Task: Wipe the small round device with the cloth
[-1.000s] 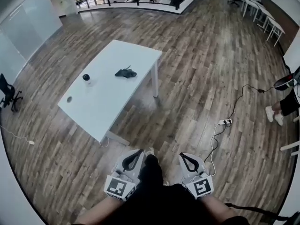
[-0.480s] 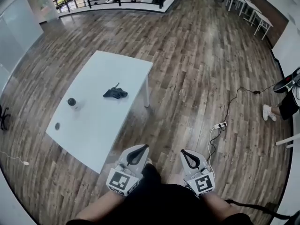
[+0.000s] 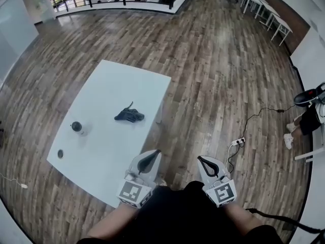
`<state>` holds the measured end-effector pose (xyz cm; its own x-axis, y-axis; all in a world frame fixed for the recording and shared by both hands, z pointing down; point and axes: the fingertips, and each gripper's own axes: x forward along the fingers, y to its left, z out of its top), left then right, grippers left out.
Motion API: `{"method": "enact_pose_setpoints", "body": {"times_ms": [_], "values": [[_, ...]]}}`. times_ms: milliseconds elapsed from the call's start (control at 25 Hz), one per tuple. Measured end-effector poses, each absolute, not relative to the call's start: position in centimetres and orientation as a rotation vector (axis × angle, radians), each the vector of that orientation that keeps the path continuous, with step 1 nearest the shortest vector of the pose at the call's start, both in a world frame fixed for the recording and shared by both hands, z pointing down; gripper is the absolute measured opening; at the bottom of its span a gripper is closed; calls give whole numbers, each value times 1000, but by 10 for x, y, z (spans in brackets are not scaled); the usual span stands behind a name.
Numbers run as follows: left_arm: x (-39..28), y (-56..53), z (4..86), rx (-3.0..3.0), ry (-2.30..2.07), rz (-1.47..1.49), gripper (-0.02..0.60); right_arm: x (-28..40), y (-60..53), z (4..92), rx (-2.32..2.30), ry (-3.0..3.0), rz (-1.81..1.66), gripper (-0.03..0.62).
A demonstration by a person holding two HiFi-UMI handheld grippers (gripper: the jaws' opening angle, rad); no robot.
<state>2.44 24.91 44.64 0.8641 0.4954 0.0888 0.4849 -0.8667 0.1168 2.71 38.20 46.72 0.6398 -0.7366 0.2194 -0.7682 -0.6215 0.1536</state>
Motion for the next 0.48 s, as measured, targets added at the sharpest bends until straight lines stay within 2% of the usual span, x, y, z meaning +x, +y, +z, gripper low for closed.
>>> {"method": "enact_pose_setpoints", "body": {"times_ms": [240, 480], "values": [[42, 231, 428, 2929, 704, 115, 3, 53, 376, 474, 2629, -1219, 236, 2], [50, 187, 450, 3026, 534, 215, 3, 85, 333, 486, 2538, -1365, 227, 2]]}}
